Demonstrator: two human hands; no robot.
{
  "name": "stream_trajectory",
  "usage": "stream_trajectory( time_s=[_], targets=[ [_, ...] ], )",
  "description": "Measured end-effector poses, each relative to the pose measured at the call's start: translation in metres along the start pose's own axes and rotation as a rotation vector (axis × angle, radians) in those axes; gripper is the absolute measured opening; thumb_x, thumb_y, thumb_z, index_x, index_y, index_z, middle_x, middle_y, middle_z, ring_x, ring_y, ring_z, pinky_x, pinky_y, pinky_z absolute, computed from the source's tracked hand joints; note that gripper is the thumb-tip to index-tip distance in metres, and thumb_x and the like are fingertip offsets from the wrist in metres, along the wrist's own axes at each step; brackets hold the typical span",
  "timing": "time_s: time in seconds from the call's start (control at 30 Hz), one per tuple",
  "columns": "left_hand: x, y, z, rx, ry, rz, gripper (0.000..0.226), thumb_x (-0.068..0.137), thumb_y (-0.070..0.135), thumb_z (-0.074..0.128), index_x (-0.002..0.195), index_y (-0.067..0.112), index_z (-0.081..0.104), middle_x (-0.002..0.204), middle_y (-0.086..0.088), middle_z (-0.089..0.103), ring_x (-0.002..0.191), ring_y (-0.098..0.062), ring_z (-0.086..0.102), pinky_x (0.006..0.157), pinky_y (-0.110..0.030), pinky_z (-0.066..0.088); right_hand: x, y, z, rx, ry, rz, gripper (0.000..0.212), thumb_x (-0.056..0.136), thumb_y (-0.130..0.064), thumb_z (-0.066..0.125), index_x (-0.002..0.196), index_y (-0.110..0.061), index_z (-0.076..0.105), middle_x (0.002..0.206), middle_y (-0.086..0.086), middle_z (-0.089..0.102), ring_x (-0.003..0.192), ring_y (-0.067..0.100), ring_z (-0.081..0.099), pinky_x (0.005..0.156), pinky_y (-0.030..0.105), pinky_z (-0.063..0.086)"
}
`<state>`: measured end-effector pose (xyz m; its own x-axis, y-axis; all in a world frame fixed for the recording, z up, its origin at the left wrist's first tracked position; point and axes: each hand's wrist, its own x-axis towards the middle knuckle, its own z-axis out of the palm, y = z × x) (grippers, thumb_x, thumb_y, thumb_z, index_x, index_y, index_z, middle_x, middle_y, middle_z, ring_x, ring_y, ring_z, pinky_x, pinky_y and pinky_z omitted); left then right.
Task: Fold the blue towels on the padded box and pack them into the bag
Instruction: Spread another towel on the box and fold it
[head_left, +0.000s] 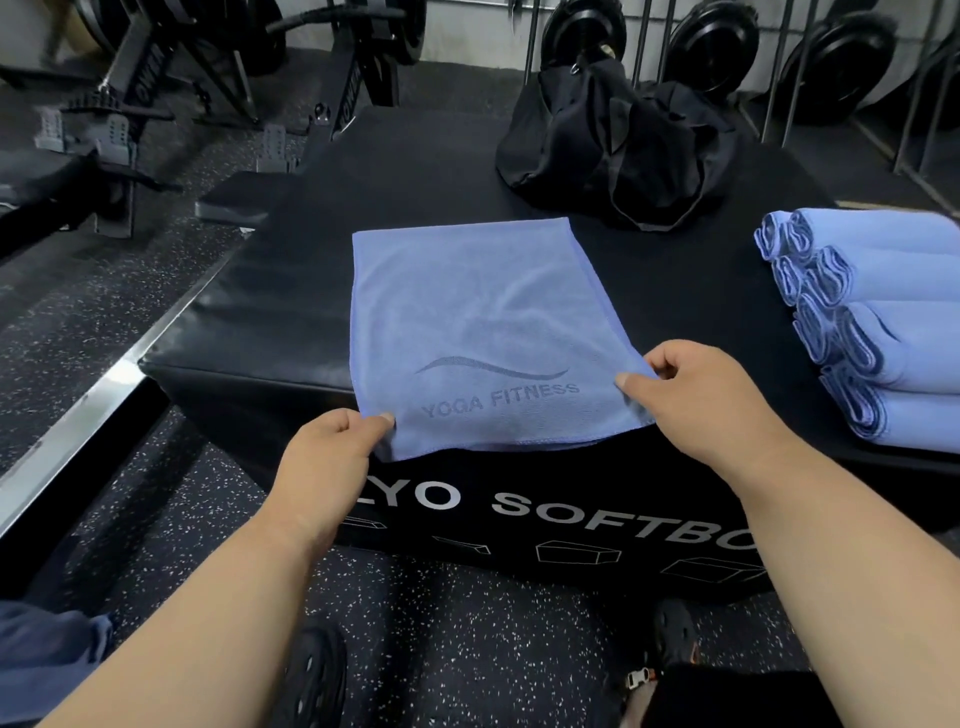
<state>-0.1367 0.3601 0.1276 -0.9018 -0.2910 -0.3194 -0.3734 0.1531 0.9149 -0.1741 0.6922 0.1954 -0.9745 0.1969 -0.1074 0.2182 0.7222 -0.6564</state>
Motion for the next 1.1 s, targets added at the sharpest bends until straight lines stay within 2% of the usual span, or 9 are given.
stream_trajectory(
  time_s=[0.1,0.23,0.37,0.47,0.53,0.73,0.83,1.0,1.1],
  targets=[
    [0.001,-0.004,0.005,0.107,0.073,0.034,0.035,0.09,0.038,0.074,0.083,0.006,0.064,0.07,-0.001,0.064,0.067,-0.018,0.054,0.066,-0.035,0.044,0.002,0.0,-0.003,0.032,0.006,0.008,0.019,0.087,-0.038,0.077,0.083,-0.022,0.068,0.077,-0.003,0.07,0.068,0.019,0.063,0.065,0.039,0.053],
    [0.006,-0.007,0.009,0.104,0.1,0.011,0.034,0.087,0.048,0.078,0.077,0.019,0.064,0.072,-0.002,0.07,0.068,-0.018,0.061,0.066,-0.036,0.05,0.0,-0.006,-0.002,0.01,-0.009,0.023,0.02,0.084,-0.043,0.08,0.096,-0.032,0.067,0.087,-0.009,0.07,0.078,0.015,0.069,0.073,0.04,0.059],
    [0.004,-0.006,0.009,0.091,0.074,0.002,0.048,0.088,0.047,0.078,0.085,0.002,0.063,0.077,-0.019,0.07,0.065,-0.022,0.059,0.066,-0.041,0.053,0.0,-0.008,0.001,-0.061,-0.016,0.041,0.022,0.081,-0.045,0.078,0.086,-0.026,0.067,0.084,-0.006,0.072,0.075,0.022,0.071,0.074,0.045,0.061],
    [-0.002,-0.002,0.016,0.049,0.069,0.021,0.049,0.094,0.036,0.075,0.085,-0.008,0.055,0.067,-0.009,0.052,0.06,-0.014,0.045,0.055,-0.025,0.04,0.0,-0.008,0.003,-0.047,0.0,0.031,0.024,0.083,-0.04,0.075,0.08,-0.018,0.065,0.08,0.003,0.07,0.066,0.024,0.064,0.063,0.041,0.053],
    [-0.004,0.0,0.019,0.017,0.064,0.024,0.041,0.094,0.03,0.074,0.085,-0.006,0.058,0.069,-0.002,0.055,0.059,-0.01,0.045,0.054,-0.021,0.04,-0.001,-0.007,0.003,0.016,0.021,0.021,0.024,0.082,-0.034,0.073,0.081,-0.013,0.062,0.076,0.004,0.065,0.061,0.021,0.055,0.058,0.039,0.046],
    [-0.012,0.016,0.015,-0.122,0.062,0.072,0.022,0.086,0.027,0.061,0.076,0.012,0.05,0.074,0.004,0.05,0.072,-0.017,0.042,0.066,-0.039,0.036,0.0,-0.007,-0.008,0.261,0.077,-0.014,0.024,0.088,-0.021,0.067,0.09,-0.002,0.052,0.071,-0.001,0.048,0.064,0.015,0.042,0.06,0.034,0.035],
    [-0.018,0.028,0.014,-0.211,0.041,0.097,0.017,0.087,0.034,0.061,0.081,0.018,0.056,0.083,0.0,0.062,0.079,-0.021,0.057,0.074,-0.055,0.055,0.0,-0.003,-0.011,0.299,0.027,-0.03,0.027,0.087,-0.024,0.069,0.086,-0.004,0.05,0.072,0.001,0.049,0.067,0.019,0.044,0.065,0.04,0.036],
    [-0.018,0.037,0.009,-0.25,0.084,0.149,0.024,0.097,0.042,0.063,0.096,0.018,0.064,0.094,-0.004,0.076,0.083,-0.018,0.067,0.079,-0.048,0.056,0.001,-0.003,-0.009,0.411,-0.024,-0.08,0.027,0.091,-0.02,0.072,0.089,-0.002,0.052,0.074,0.003,0.05,0.068,0.018,0.047,0.07,0.038,0.038],
    [-0.017,0.041,0.008,-0.32,-0.003,0.087,0.023,0.105,0.041,0.06,0.104,0.018,0.062,0.096,-0.002,0.077,0.081,-0.014,0.071,0.067,-0.036,0.061,0.001,-0.003,-0.009,0.462,-0.072,-0.073,0.029,0.091,-0.021,0.073,0.087,-0.003,0.051,0.077,0.006,0.054,0.068,0.017,0.049,0.069,0.037,0.039]
  ],
)
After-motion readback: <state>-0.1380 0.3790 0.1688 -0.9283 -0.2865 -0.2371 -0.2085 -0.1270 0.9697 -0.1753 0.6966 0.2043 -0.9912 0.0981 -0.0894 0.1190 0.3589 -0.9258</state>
